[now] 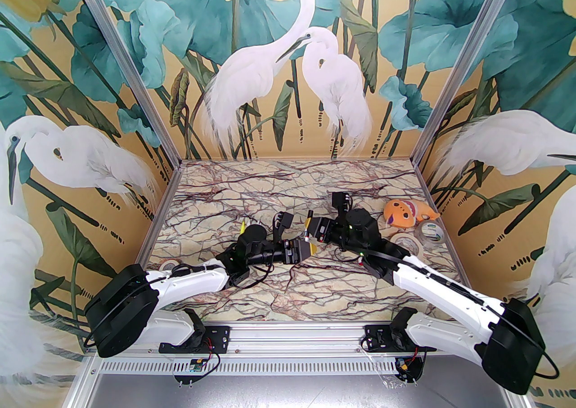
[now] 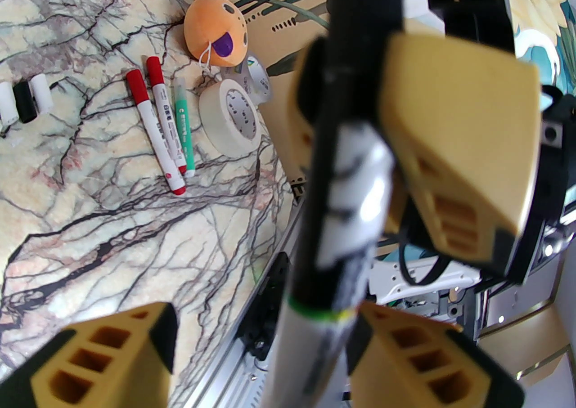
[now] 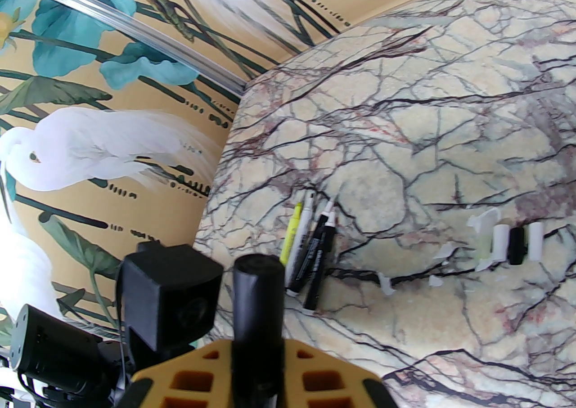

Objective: Open the pen caps

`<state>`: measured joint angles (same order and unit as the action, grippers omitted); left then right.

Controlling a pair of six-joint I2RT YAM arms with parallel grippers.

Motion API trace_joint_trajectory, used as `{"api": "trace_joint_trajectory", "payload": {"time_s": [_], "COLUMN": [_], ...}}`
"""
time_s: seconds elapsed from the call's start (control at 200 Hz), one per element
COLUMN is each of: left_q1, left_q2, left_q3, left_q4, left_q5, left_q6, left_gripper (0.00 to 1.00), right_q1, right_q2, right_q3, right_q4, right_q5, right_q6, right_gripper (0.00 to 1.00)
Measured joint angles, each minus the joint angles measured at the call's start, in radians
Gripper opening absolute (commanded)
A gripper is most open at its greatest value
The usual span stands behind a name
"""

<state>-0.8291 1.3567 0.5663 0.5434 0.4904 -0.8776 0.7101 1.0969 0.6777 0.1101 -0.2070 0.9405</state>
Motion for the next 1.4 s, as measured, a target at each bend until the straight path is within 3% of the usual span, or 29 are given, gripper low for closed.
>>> {"api": "trace_joint_trajectory", "payload": {"time_s": [0.305,0.56,0.815,0.985,1.4], "left_q1": [-0.002,-0.005,-0.014,-0.016,-0.053], "left_q2": [0.0,-0.005,-0.016,-0.016,-0.049], "left_q3": [0.027,0.028,0.027,0.028,0.032], "left_q4": [-0.001,-0.014,-0.039,-0.088,-0.219], "left_q5": [-0.006,-0.012,-0.014,-0.018,-0.033], "left_q6": [0.002,0.023,0.052,0.09,0.217], "left_gripper": [0.44,0.21,0.06,0.03,0.03], "right_q1": [0.02,0.027,0.035,0.036,0.036], "right_q2": [0.0,0.0,0.0,-0.008,0.0], "right_q3": [-0.012,-0.013,-0.013,-0.01,0.103], "right_q4": [0.048,0.032,0.01,-0.041,-0.235], "right_q5": [-0.008,0.003,0.024,0.045,0.083], "right_q6": [0.014,0.014,0.023,0.024,0.024], "right_gripper": [0.19,0.19,0.24,0.32,0.4]}}
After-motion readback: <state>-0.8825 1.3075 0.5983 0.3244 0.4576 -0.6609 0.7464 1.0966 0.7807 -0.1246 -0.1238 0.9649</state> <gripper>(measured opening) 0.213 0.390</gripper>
